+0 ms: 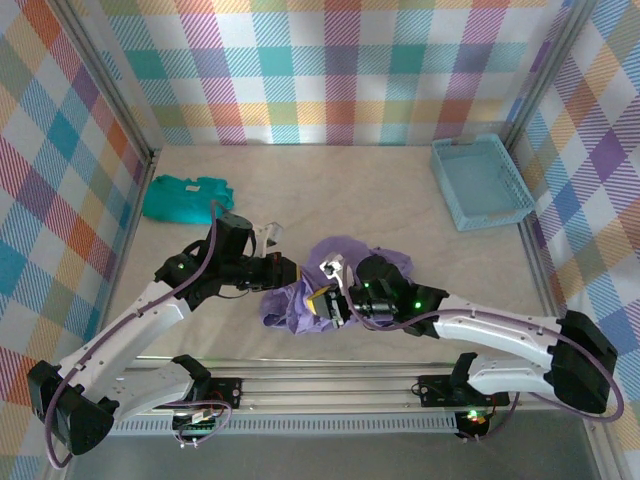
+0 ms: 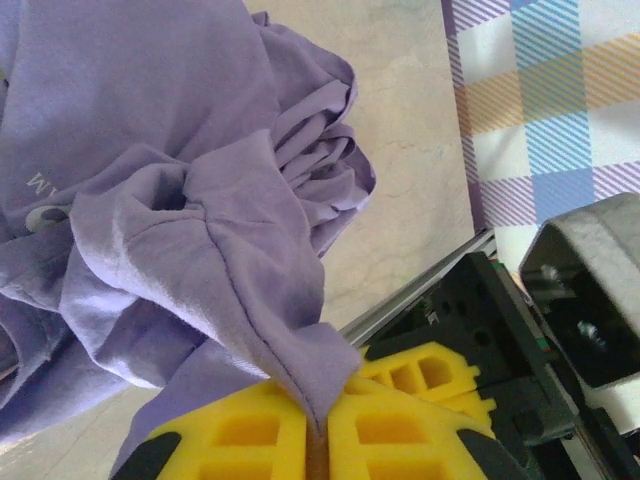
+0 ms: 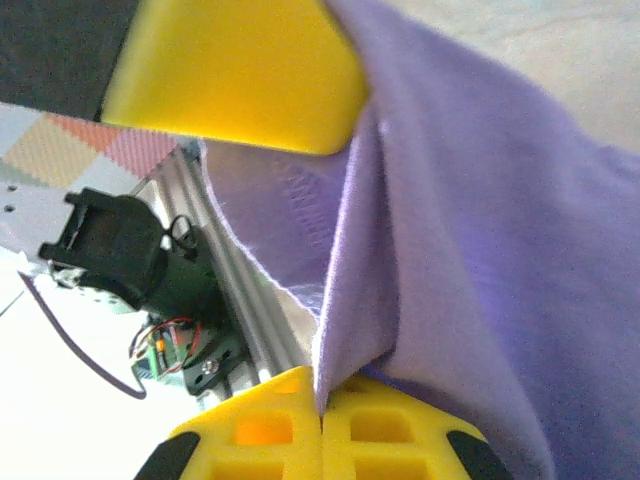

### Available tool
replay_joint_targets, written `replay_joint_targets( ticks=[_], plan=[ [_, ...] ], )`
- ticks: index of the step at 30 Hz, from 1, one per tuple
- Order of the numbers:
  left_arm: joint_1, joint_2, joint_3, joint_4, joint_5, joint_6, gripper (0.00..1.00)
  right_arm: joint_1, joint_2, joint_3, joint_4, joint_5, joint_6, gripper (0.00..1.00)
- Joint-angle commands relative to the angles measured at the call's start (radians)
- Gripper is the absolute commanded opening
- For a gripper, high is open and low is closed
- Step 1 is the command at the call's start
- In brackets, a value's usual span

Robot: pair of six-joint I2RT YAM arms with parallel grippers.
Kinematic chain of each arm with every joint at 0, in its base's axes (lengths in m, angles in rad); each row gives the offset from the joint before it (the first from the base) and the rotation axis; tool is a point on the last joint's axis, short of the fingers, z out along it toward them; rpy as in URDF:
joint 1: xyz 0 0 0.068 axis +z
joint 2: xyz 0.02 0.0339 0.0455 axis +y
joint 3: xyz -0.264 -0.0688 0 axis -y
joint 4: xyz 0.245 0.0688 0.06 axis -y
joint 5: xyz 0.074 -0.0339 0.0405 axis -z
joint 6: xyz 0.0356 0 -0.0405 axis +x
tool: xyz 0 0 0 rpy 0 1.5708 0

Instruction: Fold the inside-out t-shirt

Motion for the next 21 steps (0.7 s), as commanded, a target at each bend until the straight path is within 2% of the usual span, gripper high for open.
replay_joint_targets(
  ticks=[1, 8, 13, 17, 21],
  plan=[
    [0.023, -0.02, 0.009, -0.041, 0.005, 0.053, 0.15, -0.002, 0.037, 0.0, 0.105, -0.123, -0.012, 0.03],
    [0.073, -0.024, -0.027, -0.056, 0.025, 0.061, 0.24, -0.002, 0.094, -0.001, 0.188, -0.214, -0.008, 0.02],
    [0.095, -0.021, -0.043, -0.07, 0.026, 0.079, 0.26, -0.002, 0.105, -0.005, 0.239, -0.254, -0.007, 0.02],
    [0.103, -0.019, -0.054, -0.069, 0.028, 0.086, 0.22, -0.002, 0.111, -0.012, 0.265, -0.274, -0.003, 0.02],
    [0.11, -0.023, -0.055, -0.071, 0.035, 0.09, 0.09, -0.003, 0.14, -0.011, 0.282, -0.294, 0.007, 0.04]
  ],
)
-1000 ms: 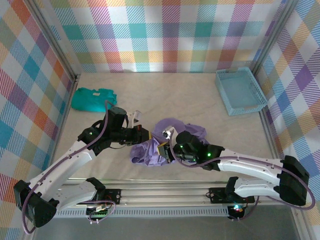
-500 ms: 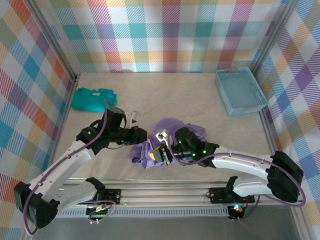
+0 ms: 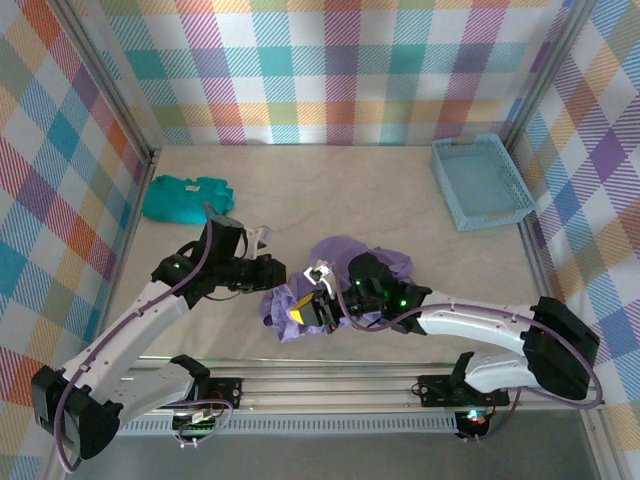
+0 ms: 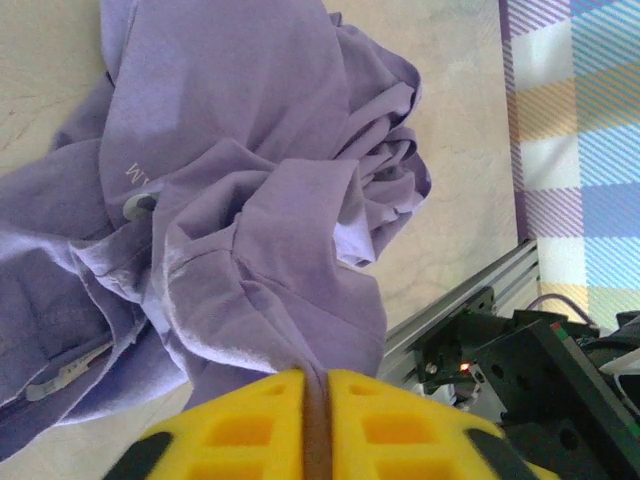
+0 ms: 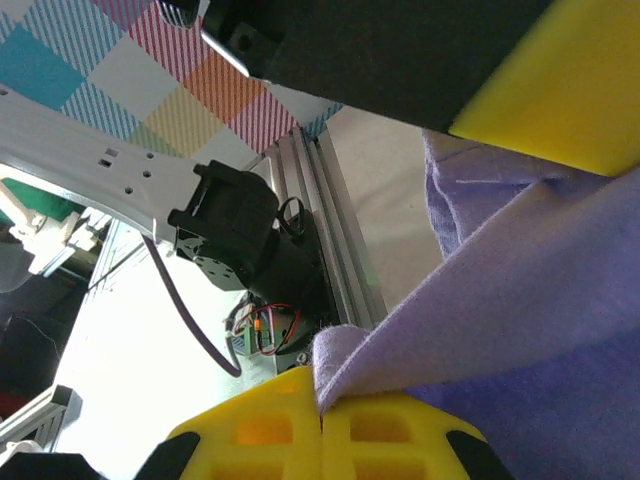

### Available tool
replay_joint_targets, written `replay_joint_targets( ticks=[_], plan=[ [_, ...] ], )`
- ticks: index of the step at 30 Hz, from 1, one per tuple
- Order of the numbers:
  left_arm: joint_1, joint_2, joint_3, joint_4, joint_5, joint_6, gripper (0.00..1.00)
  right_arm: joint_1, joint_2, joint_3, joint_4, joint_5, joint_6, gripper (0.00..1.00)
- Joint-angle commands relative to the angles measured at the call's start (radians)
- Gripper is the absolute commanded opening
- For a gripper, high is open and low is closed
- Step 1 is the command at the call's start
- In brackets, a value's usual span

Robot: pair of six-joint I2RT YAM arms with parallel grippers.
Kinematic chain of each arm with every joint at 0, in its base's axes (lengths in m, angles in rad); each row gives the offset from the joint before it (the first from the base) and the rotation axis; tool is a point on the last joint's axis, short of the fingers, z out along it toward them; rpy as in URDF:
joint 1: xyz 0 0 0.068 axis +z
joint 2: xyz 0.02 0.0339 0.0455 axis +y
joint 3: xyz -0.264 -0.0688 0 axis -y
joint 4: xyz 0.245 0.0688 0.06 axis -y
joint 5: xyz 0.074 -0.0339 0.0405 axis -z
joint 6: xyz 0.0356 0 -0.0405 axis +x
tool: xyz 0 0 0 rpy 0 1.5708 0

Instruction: Fold the inside-out t-shirt

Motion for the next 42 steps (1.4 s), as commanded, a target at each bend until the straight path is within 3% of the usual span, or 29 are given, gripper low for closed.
replay_joint_targets(
  ticks=[1, 6, 10, 13, 18, 22, 27, 30, 33, 37, 40, 41, 42],
  plan=[
    [0.016, -0.018, -0.006, -0.027, 0.02, 0.022, 0.07, -0.002, 0.034, -0.005, 0.061, -0.057, 0.004, 0.04],
    [0.05, -0.057, 0.0, -0.029, 0.067, 0.046, 0.01, 0.006, 0.103, 0.025, 0.022, -0.099, -0.011, 0.09],
    [0.096, -0.093, -0.004, -0.017, 0.184, 0.058, 0.0, 0.008, 0.155, 0.07, -0.077, -0.061, -0.027, 0.14],
    [0.114, -0.1, 0.0, -0.063, 0.187, 0.089, 0.0, 0.008, 0.16, 0.085, -0.115, -0.014, -0.031, 0.2],
    [0.116, -0.074, -0.008, -0.109, 0.175, 0.119, 0.0, 0.007, 0.108, 0.097, -0.208, 0.071, -0.069, 0.32],
    [0.11, -0.053, -0.019, -0.093, 0.18, 0.12, 0.0, -0.001, 0.042, 0.103, -0.269, 0.08, -0.101, 0.35],
    [0.009, -0.067, -0.081, 0.102, 0.147, 0.0, 0.0, -0.055, -0.101, 0.112, -0.402, 0.102, -0.153, 0.38],
    [-0.11, -0.046, -0.068, 0.199, 0.054, -0.031, 0.0, -0.148, -0.182, 0.128, -0.515, 0.153, -0.157, 0.4],
    [-0.23, 0.02, -0.042, 0.311, -0.019, -0.058, 0.0, -0.3, -0.242, 0.171, -0.683, 0.298, -0.114, 0.43],
    [-0.392, 0.218, 0.055, 0.47, -0.085, -0.062, 0.0, -0.591, -0.279, 0.219, -0.817, 0.357, -0.063, 0.46],
    [-0.492, 0.419, 0.191, 0.514, -0.132, -0.007, 0.0, -0.75, -0.286, 0.241, -0.827, 0.386, -0.058, 0.46],
    [-0.507, 0.478, 0.236, 0.522, -0.121, 0.003, 0.02, -0.775, -0.282, 0.248, -0.826, 0.396, -0.059, 0.46],
    [-0.518, 0.543, 0.285, 0.53, -0.097, 0.014, 0.11, -0.796, -0.274, 0.259, -0.826, 0.412, -0.062, 0.46]
  ],
)
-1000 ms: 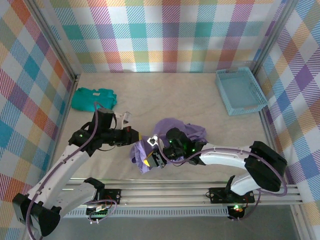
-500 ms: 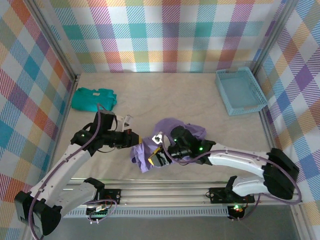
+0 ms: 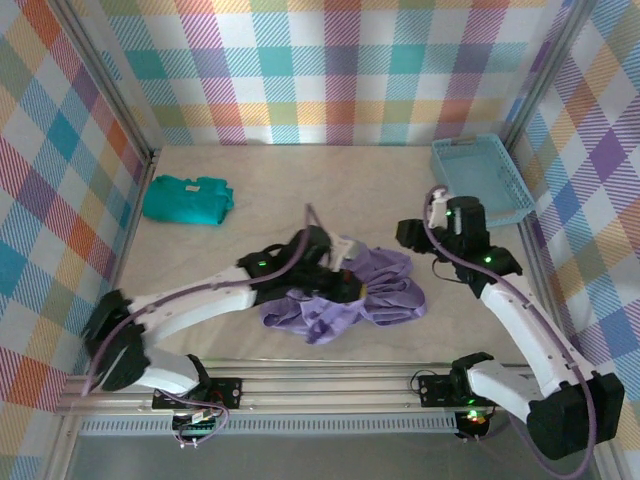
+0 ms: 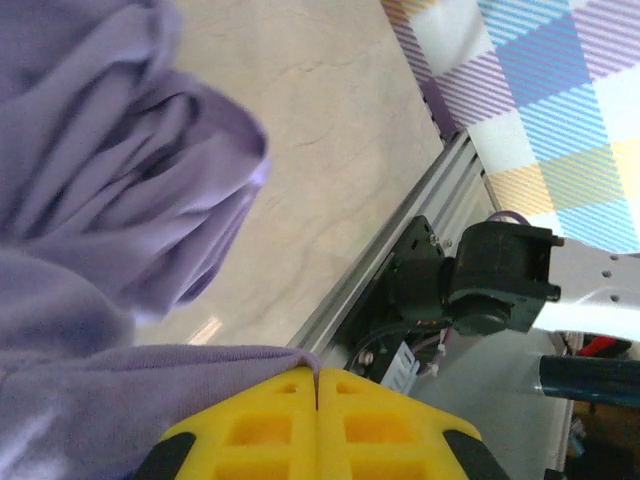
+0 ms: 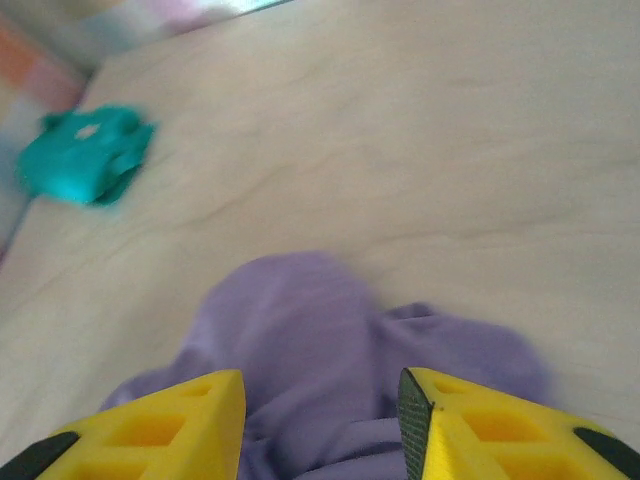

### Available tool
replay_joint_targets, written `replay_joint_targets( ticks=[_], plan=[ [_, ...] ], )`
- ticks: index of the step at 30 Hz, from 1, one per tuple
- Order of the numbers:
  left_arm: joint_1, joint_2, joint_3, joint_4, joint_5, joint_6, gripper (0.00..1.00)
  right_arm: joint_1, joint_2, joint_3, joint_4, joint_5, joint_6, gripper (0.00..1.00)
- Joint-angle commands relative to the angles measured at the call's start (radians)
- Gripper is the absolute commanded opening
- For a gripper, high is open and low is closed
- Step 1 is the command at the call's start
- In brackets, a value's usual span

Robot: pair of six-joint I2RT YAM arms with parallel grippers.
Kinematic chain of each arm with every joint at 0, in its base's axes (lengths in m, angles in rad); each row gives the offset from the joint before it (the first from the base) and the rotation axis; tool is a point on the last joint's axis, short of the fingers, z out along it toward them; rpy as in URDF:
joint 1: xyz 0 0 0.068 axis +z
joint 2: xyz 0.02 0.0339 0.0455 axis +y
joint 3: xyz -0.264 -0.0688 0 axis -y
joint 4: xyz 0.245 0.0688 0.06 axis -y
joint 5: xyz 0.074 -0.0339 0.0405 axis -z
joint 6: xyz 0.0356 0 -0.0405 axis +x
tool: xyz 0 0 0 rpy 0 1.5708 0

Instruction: Fold the inside-out t-shirt

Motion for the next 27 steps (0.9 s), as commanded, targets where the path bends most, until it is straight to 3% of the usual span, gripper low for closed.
replay_joint_targets(
  ticks=[1, 4, 8, 11, 14, 16, 19, 22, 27],
  plan=[
    [-0.041, 0.15, 0.143, 0.106, 0.005, 0.041, 0.18, -0.042, 0.008, 0.058, -0.076, 0.072, 0.006, 0.46],
    [-0.036, 0.192, 0.217, 0.022, 0.008, 0.115, 0.47, -0.042, 0.047, 0.081, -0.07, 0.052, -0.014, 0.46],
    [0.066, 0.029, 0.111, -0.108, -0.04, 0.188, 0.59, 0.013, 0.081, 0.064, -0.024, -0.034, -0.072, 0.48],
    [0.253, -0.115, -0.05, -0.145, -0.065, 0.114, 0.63, 0.147, 0.136, 0.034, 0.048, -0.043, -0.113, 0.52],
    [0.427, -0.139, -0.138, -0.275, -0.161, 0.051, 0.64, 0.268, 0.276, 0.053, 0.101, -0.025, -0.128, 0.58],
    [0.495, -0.138, -0.196, -0.31, -0.199, 0.032, 0.65, 0.319, 0.393, 0.104, 0.112, -0.003, -0.146, 0.65],
    [0.53, -0.142, -0.265, -0.308, -0.225, 0.033, 0.67, 0.362, 0.554, 0.19, 0.113, 0.038, -0.187, 0.73],
    [0.52, -0.085, -0.283, -0.287, -0.164, 0.034, 0.73, 0.384, 0.699, 0.272, 0.095, 0.089, -0.235, 0.79],
    [0.491, -0.031, -0.334, -0.242, -0.151, 0.03, 0.7, 0.408, 0.897, 0.417, 0.04, 0.161, -0.287, 0.81]
  ],
)
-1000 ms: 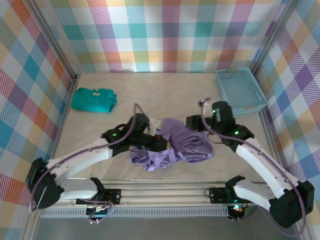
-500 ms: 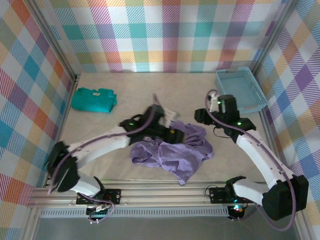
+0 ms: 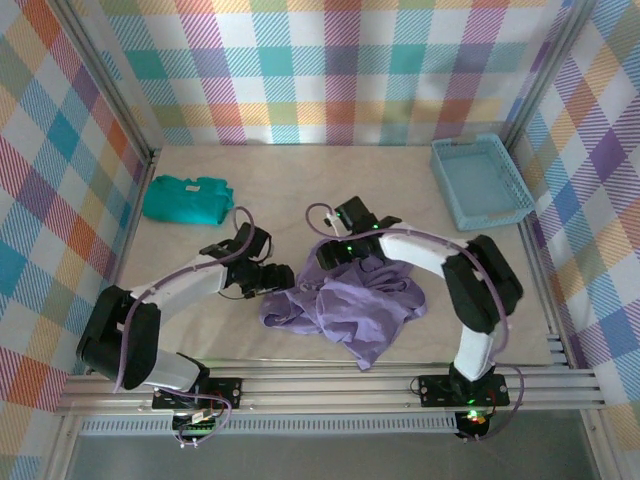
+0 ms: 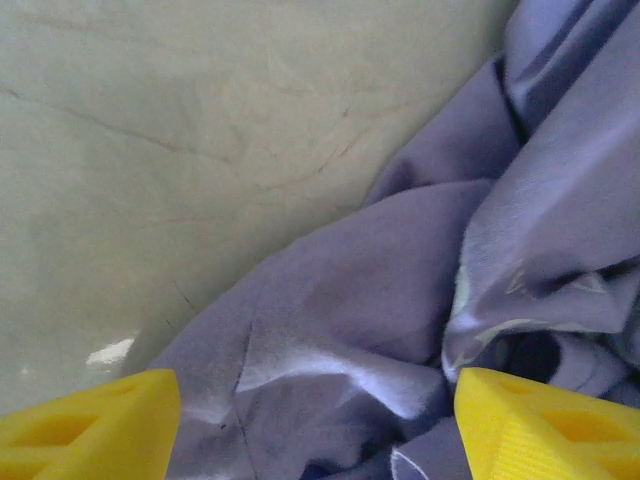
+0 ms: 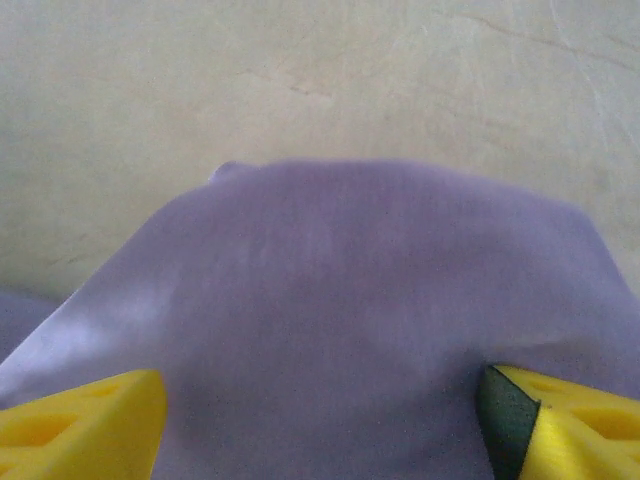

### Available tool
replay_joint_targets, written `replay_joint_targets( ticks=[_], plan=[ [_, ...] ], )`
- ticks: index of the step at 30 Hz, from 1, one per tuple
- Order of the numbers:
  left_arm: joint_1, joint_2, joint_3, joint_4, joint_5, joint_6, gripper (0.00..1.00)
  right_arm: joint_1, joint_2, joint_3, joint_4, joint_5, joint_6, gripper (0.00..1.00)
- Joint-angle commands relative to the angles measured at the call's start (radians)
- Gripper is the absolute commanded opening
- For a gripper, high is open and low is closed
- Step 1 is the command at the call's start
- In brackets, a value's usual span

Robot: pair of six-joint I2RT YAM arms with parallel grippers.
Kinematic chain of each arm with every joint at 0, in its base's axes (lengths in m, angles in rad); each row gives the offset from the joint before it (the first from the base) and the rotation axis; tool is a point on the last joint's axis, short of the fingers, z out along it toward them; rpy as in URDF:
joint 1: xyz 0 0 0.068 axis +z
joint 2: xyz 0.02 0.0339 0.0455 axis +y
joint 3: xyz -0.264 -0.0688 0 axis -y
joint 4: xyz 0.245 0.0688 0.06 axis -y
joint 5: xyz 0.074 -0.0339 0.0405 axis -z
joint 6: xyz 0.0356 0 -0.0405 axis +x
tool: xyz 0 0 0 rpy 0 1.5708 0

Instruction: Fold the inside-out t-shirt

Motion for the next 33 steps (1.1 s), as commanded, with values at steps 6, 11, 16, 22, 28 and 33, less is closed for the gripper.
replay_joint_targets(
  ticks=[6, 11, 16, 22, 28, 33],
  plan=[
    [-0.016, 0.073, -0.061, 0.126, 0.046, -0.021, 0.29, 0.009, 0.155, 0.18, -0.031, 0.073, -0.08, 0.24],
    [0.022, 0.012, -0.014, 0.242, 0.053, -0.022, 0.0, -0.059, 0.04, 0.186, 0.095, -0.063, -0.051, 0.0],
    [0.059, -0.174, 0.141, 0.304, 0.041, -0.027, 0.0, -0.168, -0.18, 0.185, 0.231, -0.177, -0.03, 0.0],
    [0.058, -0.342, 0.306, 0.252, 0.066, 0.011, 0.0, -0.217, -0.497, 0.084, 0.229, -0.145, -0.077, 0.0],
    [0.059, -0.497, 0.2, 0.052, 0.014, 0.114, 0.0, -0.217, -0.833, -0.255, 0.094, 0.026, -0.033, 0.0],
    [0.038, -0.5, 0.004, 0.108, 0.131, 0.059, 0.0, -0.21, -0.991, -0.559, 0.015, 0.108, 0.127, 0.19]
  ],
)
